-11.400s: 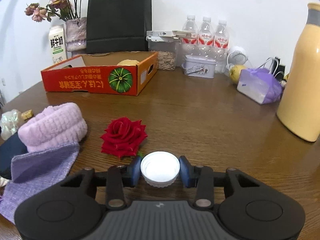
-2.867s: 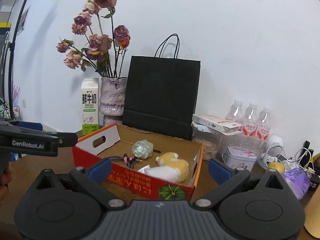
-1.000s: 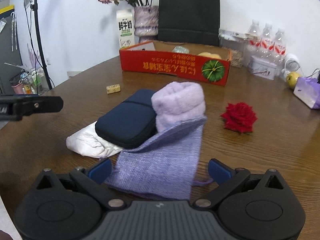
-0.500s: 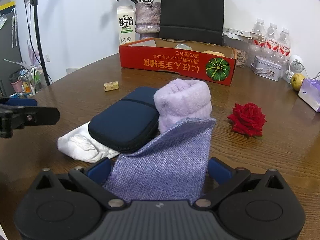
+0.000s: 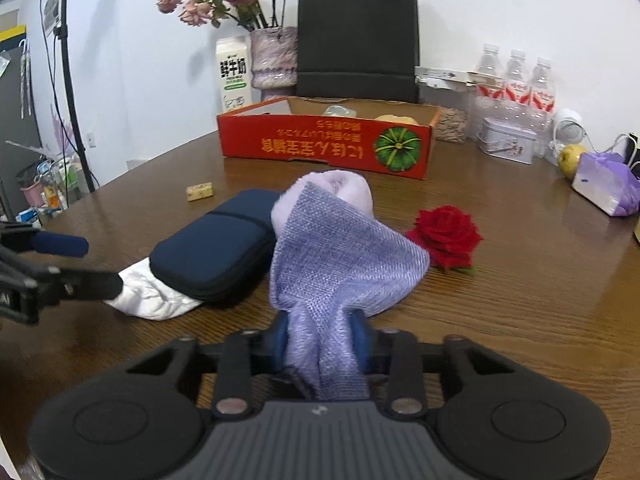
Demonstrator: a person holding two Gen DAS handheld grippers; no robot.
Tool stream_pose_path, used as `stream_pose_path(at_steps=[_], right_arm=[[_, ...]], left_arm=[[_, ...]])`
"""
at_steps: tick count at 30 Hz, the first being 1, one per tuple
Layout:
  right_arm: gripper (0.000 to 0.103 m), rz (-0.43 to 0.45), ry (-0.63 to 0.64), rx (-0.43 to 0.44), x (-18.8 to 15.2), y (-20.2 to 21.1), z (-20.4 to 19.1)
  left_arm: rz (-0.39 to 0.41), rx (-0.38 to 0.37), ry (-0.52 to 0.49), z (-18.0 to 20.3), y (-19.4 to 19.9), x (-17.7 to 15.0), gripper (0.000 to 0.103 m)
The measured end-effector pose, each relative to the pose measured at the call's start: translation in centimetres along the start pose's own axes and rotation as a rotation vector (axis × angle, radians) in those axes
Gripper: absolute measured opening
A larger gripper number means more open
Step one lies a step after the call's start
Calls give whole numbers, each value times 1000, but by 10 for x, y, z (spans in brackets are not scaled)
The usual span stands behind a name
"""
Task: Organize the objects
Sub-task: 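Grasp the lavender fabric pouch with the right tool while the left tool approaches the white cloth, then close the left tool on the white cloth while the right tool holds the pouch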
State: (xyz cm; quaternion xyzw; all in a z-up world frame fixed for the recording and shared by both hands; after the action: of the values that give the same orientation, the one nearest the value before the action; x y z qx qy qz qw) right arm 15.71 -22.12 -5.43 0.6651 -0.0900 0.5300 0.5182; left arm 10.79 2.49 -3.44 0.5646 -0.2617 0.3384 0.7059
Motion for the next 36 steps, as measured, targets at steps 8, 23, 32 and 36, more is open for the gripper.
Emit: stream_pose_path(at_steps=[8, 23, 32, 36], right_arm=[[25, -2, -2, -27, -3, 3, 1], [28, -6, 8, -38, -3, 1, -2], [29, -6, 8, -40, -3, 1, -2], [29, -6, 8, -40, -3, 1, -2]], left_arm=[[-68, -17, -58, 22, -29, 0, 103], [11, 73, -35, 22, -29, -3, 70], [61, 126, -45, -4, -2, -7, 61], [130, 138, -86, -4, 20, -6, 49]])
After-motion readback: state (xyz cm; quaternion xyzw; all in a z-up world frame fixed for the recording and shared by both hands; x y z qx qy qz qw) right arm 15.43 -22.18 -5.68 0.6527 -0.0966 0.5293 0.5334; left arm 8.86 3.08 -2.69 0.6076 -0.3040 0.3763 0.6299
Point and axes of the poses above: each gripper's, at about its wrist camera, not at the fingertips, and y roughly against the way its jaws point, z to its right, x to its top, the point moved 1 cm from there along -y, roughly the way its jaws point, and after that the axes turned 11 degrees about y, right-handed, at the moved point
